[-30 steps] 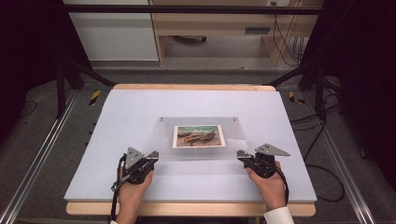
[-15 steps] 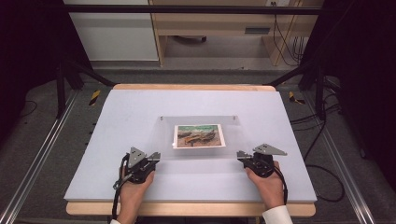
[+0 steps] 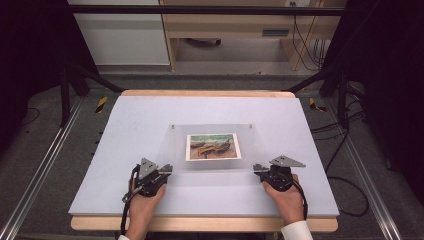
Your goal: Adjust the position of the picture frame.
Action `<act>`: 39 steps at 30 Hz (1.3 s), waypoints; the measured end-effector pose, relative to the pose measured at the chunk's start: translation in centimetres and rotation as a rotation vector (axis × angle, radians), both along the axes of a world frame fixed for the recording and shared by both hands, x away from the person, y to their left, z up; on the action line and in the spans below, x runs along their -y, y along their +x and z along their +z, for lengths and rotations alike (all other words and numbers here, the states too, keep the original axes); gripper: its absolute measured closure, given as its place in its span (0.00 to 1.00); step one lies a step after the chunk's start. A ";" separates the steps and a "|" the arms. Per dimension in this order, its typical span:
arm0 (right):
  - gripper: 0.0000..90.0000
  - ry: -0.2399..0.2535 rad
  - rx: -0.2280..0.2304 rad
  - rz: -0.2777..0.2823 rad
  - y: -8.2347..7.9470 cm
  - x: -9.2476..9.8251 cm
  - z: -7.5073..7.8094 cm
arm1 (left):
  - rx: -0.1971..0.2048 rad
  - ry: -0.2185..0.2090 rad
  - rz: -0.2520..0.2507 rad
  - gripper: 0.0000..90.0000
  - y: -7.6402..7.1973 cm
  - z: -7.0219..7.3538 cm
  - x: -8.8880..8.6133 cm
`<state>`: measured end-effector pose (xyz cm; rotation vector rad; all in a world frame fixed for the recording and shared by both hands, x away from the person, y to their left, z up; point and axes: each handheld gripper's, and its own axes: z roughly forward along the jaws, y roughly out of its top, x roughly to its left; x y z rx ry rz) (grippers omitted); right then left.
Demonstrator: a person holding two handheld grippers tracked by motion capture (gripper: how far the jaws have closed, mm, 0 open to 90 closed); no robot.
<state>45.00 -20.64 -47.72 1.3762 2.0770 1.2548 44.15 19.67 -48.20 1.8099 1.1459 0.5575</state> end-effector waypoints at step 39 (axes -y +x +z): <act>0.10 -0.030 0.071 -0.046 -3.5 2.0 2.3 | 0.036 -0.006 -0.092 0.07 -1.2 3.3 -2.7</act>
